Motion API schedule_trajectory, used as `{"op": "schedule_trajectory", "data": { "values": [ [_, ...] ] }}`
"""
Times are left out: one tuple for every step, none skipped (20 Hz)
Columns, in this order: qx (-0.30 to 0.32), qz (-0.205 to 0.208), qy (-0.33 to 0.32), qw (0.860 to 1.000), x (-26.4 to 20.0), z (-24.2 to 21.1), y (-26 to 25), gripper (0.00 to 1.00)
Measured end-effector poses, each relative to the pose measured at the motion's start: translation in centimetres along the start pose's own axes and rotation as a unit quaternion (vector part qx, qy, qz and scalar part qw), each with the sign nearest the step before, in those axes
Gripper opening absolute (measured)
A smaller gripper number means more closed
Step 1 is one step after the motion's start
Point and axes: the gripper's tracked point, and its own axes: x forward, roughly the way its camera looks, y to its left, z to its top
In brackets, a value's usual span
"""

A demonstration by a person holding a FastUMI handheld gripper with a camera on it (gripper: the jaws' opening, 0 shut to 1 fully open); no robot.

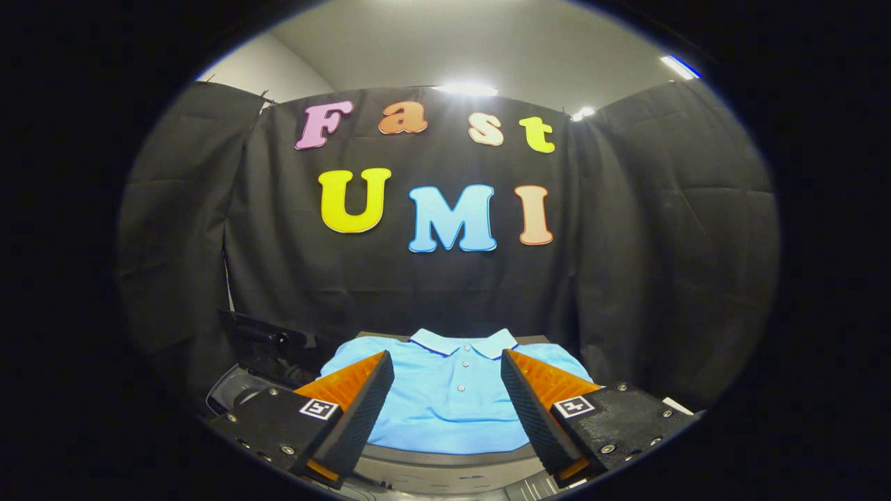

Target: Put the clothes into the washing machine and then close the washing machine lid.

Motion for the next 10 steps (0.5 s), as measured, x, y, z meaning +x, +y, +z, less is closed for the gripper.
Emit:
{"op": "schedule_trajectory", "data": {
  "values": [
    [0.000,0.001,0.009,1.000,0.7,-0.4,-0.1,0.97],
    [0.001,0.002,0.018,1.000,1.4,-0.7,-0.2,0.97],
    [0.002,0.003,0.027,1.000,2.2,-1.0,-0.3,0.97],
    [0.002,0.006,0.037,0.999,3.0,-1.3,-0.3,0.97],
    [0.003,0.007,0.046,0.999,3.6,-1.7,-0.4,0.96],
    [0.004,0.007,0.056,0.998,4.3,-2.1,-0.4,0.97],
    [0.005,0.008,0.067,0.998,4.9,-2.6,-0.4,0.97],
    [0.006,0.008,0.074,0.997,5.4,-2.7,-0.6,0.97],
    [0.007,0.008,0.082,0.997,6.3,-3.3,-0.7,0.97],
    [0.006,0.008,0.091,0.996,6.7,-3.5,-0.8,0.97]
  ]
}}
